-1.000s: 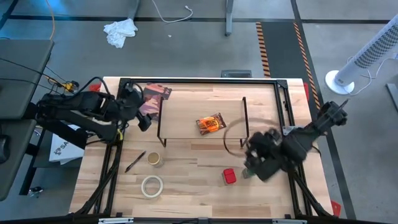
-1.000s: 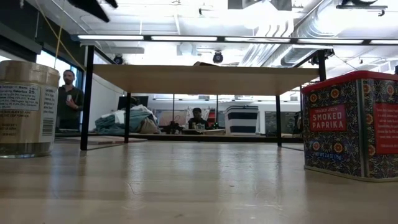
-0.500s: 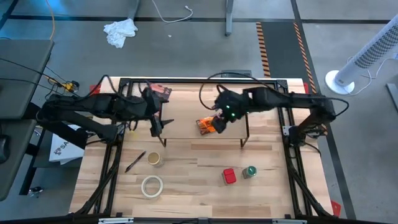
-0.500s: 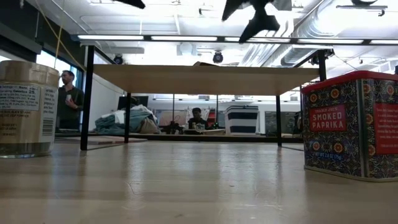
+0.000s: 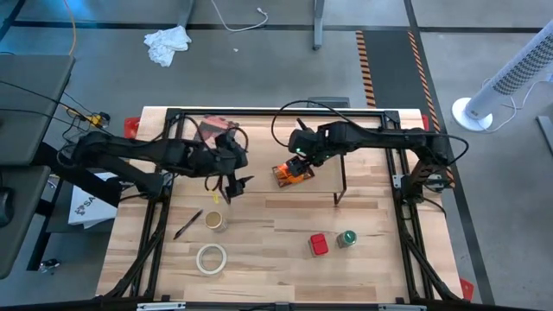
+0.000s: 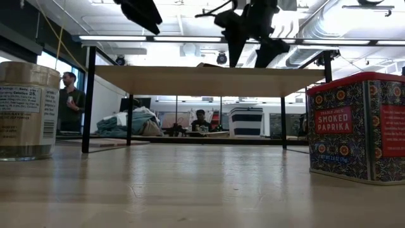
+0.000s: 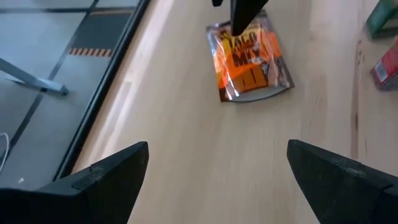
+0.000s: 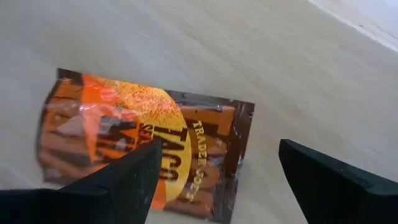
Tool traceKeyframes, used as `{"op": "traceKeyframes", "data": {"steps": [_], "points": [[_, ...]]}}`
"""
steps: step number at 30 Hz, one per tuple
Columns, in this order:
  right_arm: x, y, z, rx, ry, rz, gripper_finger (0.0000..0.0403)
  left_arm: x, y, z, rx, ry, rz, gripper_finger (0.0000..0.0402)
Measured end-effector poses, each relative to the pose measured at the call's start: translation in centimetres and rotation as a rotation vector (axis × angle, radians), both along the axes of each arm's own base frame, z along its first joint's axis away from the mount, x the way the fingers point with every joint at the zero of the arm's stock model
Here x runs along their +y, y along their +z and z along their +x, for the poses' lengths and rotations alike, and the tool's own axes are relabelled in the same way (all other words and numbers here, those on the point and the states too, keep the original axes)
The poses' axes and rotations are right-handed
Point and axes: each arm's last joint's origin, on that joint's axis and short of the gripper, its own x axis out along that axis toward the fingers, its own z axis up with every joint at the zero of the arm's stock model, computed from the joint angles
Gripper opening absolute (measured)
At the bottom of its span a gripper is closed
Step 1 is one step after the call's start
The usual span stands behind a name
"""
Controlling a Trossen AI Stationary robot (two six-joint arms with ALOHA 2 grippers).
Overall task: Shelf spices
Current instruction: Remove the brown seasoning pack from the shelf
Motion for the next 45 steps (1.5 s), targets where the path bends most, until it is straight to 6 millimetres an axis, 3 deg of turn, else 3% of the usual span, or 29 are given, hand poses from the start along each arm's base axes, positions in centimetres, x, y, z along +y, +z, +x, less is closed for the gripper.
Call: {"op": "traceKeyframes", "data": {"steps": [5,13,20,26,30,33,37,42,45], "points": [[0.0,-1.3,0.9,0.028,0.0,0.0,0.0318,-0.2,-1.4,1.3,0.044,0.015,-0.014,0.0381],[-0.2,-1.7,1.5,0.002,-0.004,-0.017,0.0299,-0.5,-4.0,3.4,0.136,-0.007,-0.038,0.0381],[-0.2,-1.7,1.6,0.003,0.006,-0.032,0.0159,-0.7,-6.1,4.9,0.194,0.002,-0.041,0.0381],[-0.2,-1.7,1.5,0.01,0.013,-0.057,0.0023,-0.7,-6.3,5.4,0.176,0.007,-0.038,0.0381],[-0.3,-0.9,1.3,0.013,0.036,-0.068,0.0012,-0.4,-4.8,4.2,0.141,0.032,-0.006,0.0381],[-0.3,1.3,1.2,-0.033,0.066,-0.1,0.0005,-0.1,-2.8,2.8,0.068,0.058,0.029,0.0381],[0.1,5.7,1.0,-0.137,0.192,-0.193,0.0004,0.2,0.3,0.4,-0.079,0.095,0.016,0.0381],[2.2,11.7,1.0,-0.309,0.479,-0.369,0.0002,0.3,4.6,-2.8,-0.352,0.044,-0.163,0.0381],[3.5,14.2,0.7,-0.39,0.597,-0.448,0.0002,0.2,6.9,-4.4,-0.521,-0.03,-0.293,0.0381]]}}
